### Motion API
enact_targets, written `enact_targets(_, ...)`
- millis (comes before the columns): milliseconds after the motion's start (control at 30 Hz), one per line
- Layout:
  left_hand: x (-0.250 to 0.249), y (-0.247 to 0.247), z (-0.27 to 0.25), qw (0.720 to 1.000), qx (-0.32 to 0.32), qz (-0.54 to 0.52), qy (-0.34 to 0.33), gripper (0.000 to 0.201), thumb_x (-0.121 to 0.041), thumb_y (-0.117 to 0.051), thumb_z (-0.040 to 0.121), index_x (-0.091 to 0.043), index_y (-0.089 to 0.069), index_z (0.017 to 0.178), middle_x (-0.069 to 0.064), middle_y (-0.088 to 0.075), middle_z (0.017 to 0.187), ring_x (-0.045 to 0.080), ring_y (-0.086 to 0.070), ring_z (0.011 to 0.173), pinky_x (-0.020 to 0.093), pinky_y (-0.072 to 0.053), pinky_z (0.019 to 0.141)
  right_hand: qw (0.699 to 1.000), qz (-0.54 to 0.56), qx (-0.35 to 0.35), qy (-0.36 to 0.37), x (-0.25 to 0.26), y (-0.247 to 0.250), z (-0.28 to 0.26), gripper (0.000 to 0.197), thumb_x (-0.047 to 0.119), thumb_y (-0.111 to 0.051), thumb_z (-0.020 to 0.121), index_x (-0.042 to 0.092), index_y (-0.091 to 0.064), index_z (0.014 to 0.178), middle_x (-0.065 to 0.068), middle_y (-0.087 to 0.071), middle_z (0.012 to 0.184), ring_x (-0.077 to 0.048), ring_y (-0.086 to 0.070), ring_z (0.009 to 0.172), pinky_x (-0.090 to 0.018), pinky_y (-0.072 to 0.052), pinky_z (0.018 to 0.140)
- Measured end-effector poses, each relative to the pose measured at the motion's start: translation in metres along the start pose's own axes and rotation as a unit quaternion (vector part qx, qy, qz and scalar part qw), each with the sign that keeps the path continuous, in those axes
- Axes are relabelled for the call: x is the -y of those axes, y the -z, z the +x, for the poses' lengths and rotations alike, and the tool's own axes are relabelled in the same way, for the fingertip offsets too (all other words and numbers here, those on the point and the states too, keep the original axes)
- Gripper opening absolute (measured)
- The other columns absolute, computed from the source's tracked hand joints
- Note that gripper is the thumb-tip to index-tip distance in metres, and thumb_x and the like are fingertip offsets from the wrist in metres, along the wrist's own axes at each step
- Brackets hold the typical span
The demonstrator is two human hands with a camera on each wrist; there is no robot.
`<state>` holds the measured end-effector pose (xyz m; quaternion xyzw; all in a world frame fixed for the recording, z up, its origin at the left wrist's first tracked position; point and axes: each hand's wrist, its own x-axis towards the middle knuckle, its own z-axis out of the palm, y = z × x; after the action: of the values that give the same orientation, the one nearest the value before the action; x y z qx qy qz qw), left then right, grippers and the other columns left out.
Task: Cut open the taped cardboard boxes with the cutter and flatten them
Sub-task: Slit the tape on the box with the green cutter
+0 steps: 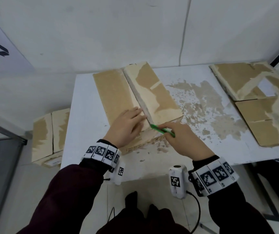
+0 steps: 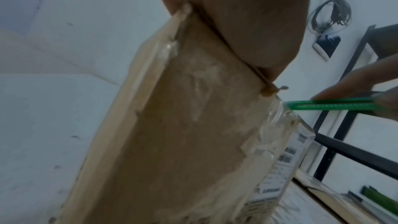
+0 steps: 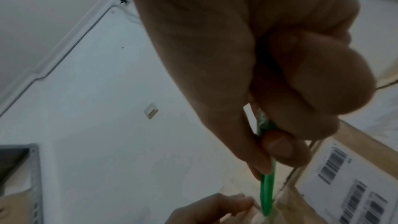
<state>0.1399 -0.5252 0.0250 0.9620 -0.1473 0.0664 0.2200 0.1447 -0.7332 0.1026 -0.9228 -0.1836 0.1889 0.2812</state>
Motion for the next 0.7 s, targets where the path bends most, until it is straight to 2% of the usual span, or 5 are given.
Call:
enact_targets(133, 0.007, 0.007, 0.008, 0.999, 0.008, 0.019, -0.037, 0.037, -0.033, -0.043, 0.090, -0.014, -0.065, 0.114, 0.006, -0.060, 0.127, 0.025, -0.052, 0.123, 0.044, -0.042, 0.098, 1.000, -0.020, -0.018, 0.011, -0.006, -0.002, -0.009, 0.035, 0.008, -0.043, 0.097, 0.020, -0.057, 0.127, 0.007, -0.057, 0.082, -0.001, -0.035, 0.049, -0.010, -0.039, 0.049)
enact_targets(233, 0.009, 0.007, 0.014, 0.997, 0.006, 0.023, -0.067, 0.026, -0.026, -0.048, 0.090, -0.014, -0.062, 0.109, 0.002, -0.057, 0.120, 0.021, -0.052, 0.116, 0.041, -0.041, 0.096, 0.995, -0.080, 0.052, 0.003, -0.008, -0.016, -0.018, 0.038, 0.007, -0.041, 0.096, 0.022, -0.058, 0.127, -0.002, -0.066, 0.097, 0.001, -0.032, 0.051, -0.015, -0.029, 0.043)
enact_targets(433, 0.014, 0.007, 0.018, 0.997, -0.014, -0.014, -0.077, 0.024, -0.029, -0.049, 0.092, -0.017, -0.062, 0.108, -0.002, -0.058, 0.116, 0.016, -0.053, 0.108, 0.037, -0.038, 0.101, 0.998, 0.046, -0.042, -0.025, -0.025, -0.011, -0.034, 0.032, 0.014, -0.047, 0.096, 0.028, -0.059, 0.122, 0.008, -0.051, 0.060, -0.006, -0.041, 0.040, -0.016, -0.033, 0.040)
enact_targets(600, 0.016, 0.003, 0.010, 0.981, -0.144, 0.032, 0.125, 0.038, -0.030, -0.045, 0.092, -0.014, -0.056, 0.125, 0.006, -0.053, 0.133, 0.024, -0.044, 0.128, 0.047, -0.021, 0.112, 0.994, 0.054, -0.086, 0.033, -0.002, 0.006, 0.008, 0.035, 0.013, -0.045, 0.097, 0.023, -0.055, 0.129, 0.007, -0.050, 0.062, -0.005, -0.034, 0.043, -0.015, -0.034, 0.042)
enact_targets(700, 0.017, 0.001, 0.008, 0.959, -0.127, 0.006, 0.253, 0.045, -0.035, -0.046, 0.095, -0.016, -0.048, 0.136, 0.006, -0.036, 0.150, 0.023, -0.023, 0.143, 0.046, -0.009, 0.115, 0.996, 0.008, -0.061, 0.061, 0.023, 0.016, 0.056, 0.038, 0.011, -0.040, 0.098, 0.019, -0.051, 0.133, 0.002, -0.060, 0.082, -0.002, -0.038, 0.051, -0.012, -0.033, 0.044)
